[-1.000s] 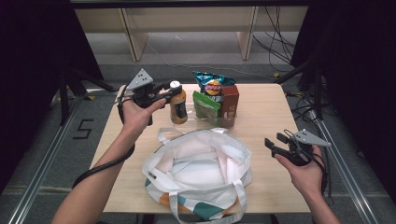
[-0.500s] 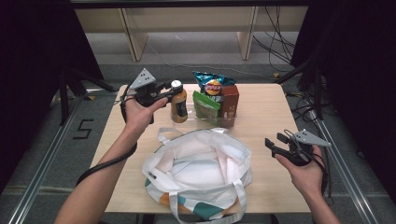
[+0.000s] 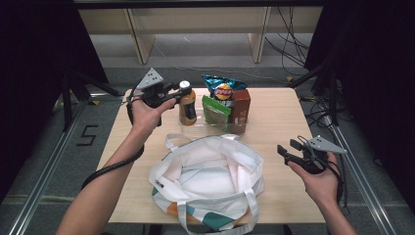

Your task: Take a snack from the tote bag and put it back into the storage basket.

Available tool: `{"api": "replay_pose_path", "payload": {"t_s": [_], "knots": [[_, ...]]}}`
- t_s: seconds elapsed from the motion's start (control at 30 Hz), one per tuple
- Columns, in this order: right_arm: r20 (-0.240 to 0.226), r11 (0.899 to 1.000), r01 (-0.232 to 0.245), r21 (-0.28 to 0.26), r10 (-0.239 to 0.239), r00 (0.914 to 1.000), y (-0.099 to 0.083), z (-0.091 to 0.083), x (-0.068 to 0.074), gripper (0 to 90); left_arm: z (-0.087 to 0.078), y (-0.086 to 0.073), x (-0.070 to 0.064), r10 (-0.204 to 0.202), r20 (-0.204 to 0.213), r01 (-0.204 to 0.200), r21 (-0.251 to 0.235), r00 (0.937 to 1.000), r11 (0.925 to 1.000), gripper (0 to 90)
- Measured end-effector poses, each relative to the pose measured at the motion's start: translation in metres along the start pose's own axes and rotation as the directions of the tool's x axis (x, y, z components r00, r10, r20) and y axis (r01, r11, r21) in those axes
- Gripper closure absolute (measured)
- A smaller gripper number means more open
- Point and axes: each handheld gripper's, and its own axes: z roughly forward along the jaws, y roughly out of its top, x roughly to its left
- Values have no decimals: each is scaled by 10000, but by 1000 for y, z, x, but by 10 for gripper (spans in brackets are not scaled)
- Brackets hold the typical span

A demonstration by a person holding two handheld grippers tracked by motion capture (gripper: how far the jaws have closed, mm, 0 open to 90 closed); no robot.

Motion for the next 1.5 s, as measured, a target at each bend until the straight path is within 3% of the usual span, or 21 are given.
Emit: {"api": "replay_pose_path", "payload": {"t_s": [0.13,0.2,0.27,0.37,0.43,0.53,0.57,0.67,0.77,0.9,1.0,1.17,1.23,1.3,1.43,1.5], "knots": [[112,9999,106,4,-106,9999,-1,-1,-1,445,3,0,2,6,-57,-7,-9,10000,10000,590],[-62,9997,222,64,-221,9997,0,-1,-3,445,5,0,1,4,-66,-4,32,10000,10000,590],[216,9997,-147,184,143,9997,0,-2,0,445,7,-1,1,-27,-59,27,74,10000,10000,590],[246,9999,-90,95,88,9997,0,-1,0,445,10,-3,1,59,-69,-58,125,10000,9999,590],[19,9999,-121,91,121,9999,-1,-2,1,445,11,-4,2,5,-73,-4,155,10000,9999,590],[41,9998,-164,71,163,9999,-1,-2,1,445,12,-5,3,-42,-128,44,158,9999,9999,590],[-17,10000,85,16,-85,10000,-1,-1,-2,445,13,-5,4,-52,-137,55,166,9999,9998,590],[108,9995,-300,35,300,9995,-1,-1,1,446,13,-5,5,-92,-169,95,151,9998,9998,590],[169,9997,-197,176,194,9997,-1,-2,1,445,14,-4,7,-47,-226,52,212,9997,9998,590],[124,9988,-481,23,481,9988,-1,-1,3,446,15,-5,9,-77,-291,83,200,9995,9998,590],[65,9998,-160,131,159,9999,-2,-1,1,446,15,-6,10,-118,-337,124,188,9994,9997,590],[72,9999,-88,121,87,9999,-2,-1,0,446,16,-7,13,-113,-403,123,246,9991,9996,590],[61,9990,-433,135,432,9990,-1,-1,3,445,17,-7,13,-79,-384,89,264,9992,9996,590],[104,9995,-276,166,274,9996,-1,-1,1,446,17,-8,13,-77,-392,88,274,9992,9996,590],[51,9990,-420,132,420,9991,-1,-1,3,445,18,-9,14,-71,-417,82,258,9991,9996,590],[119,9999,-94,73,93,9999,-1,0,0,445,18,-10,14,-119,-421,131,281,9990,9995,590]]}}
